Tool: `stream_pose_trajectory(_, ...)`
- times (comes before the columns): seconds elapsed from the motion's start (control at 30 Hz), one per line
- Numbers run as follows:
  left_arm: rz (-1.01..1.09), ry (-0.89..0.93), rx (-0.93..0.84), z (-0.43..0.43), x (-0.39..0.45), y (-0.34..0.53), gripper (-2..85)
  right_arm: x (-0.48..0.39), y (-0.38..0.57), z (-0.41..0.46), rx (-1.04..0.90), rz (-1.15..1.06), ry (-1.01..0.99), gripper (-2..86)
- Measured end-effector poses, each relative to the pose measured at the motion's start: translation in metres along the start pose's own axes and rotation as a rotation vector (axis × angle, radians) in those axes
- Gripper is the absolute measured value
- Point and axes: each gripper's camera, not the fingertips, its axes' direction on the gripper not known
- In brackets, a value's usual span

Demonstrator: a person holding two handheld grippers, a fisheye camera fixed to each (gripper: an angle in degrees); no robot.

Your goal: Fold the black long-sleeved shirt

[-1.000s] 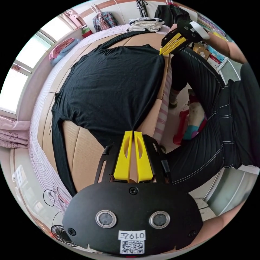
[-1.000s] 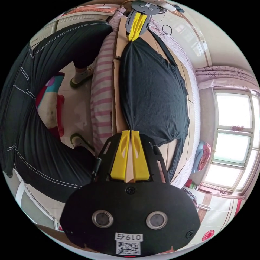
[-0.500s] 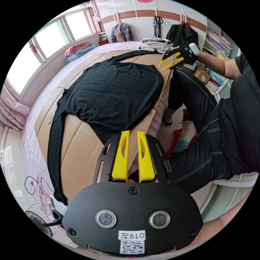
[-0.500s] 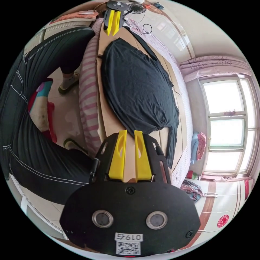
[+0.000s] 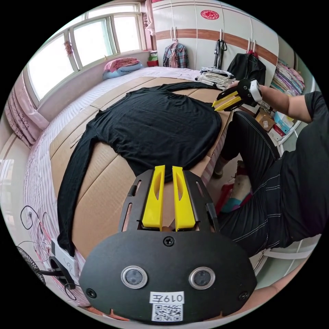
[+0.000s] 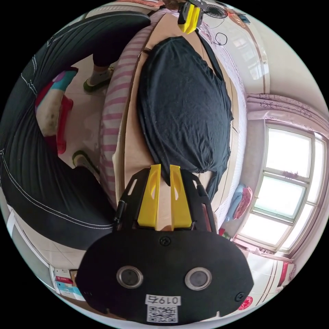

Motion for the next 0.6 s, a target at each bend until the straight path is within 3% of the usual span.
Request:
stream_pose_trajectory(0.33,-0.009,0.033,-0.061,0.050,-0.012,0.007,0.6,0.047,-0.027,-0.020,-0.054,-0.141,-0.068,0.6)
stream_pose_trajectory(0.6,-0.004,0.023,-0.088,0.076,-0.011,0.019,0.6,0.096,-0.027,-0.048,-0.037,-0.105,-0.132,-0.9)
